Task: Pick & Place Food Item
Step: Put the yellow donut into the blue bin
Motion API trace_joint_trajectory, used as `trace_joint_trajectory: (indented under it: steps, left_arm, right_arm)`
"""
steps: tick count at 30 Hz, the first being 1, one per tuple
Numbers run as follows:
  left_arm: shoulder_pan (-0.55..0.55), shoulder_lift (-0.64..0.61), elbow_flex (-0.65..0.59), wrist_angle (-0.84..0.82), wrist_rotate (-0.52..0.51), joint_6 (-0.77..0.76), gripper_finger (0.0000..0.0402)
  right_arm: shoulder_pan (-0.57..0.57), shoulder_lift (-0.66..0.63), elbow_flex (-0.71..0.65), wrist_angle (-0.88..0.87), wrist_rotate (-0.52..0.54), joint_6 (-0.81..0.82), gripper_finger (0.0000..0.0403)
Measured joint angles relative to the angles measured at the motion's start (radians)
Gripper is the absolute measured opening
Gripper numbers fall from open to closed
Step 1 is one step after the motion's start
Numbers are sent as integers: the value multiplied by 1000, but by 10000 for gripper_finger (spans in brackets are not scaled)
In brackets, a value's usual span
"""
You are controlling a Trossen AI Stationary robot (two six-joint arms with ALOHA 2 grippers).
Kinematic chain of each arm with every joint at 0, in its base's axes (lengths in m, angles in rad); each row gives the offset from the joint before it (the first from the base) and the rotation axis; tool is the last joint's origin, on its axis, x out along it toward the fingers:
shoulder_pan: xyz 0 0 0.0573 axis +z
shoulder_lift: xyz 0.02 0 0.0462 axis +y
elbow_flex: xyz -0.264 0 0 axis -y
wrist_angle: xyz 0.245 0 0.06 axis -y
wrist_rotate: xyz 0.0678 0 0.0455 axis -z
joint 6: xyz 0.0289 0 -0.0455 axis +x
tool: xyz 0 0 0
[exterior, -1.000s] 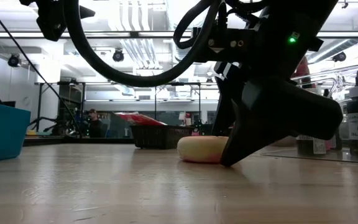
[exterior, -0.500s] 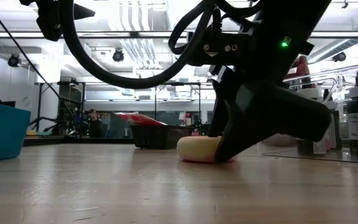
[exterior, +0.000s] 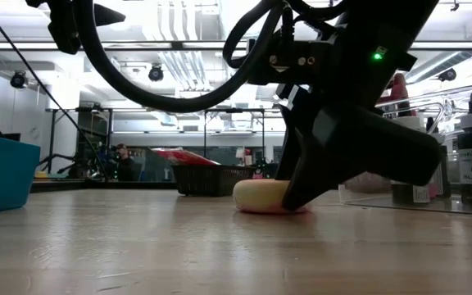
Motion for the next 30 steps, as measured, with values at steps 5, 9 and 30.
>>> trace_joint_trajectory:
  steps: [5,9,30]
  left_arm:
    - [0,0,0,0,0,0,243]
    - [0,0,0,0,0,0,243]
    - [0,0,0,0,0,0,243]
  right_arm:
    - [0,0,0,3,0,0,181]
    - [0,0,0,3,0,0,165]
    - [0,0,45,-5,16,0,164]
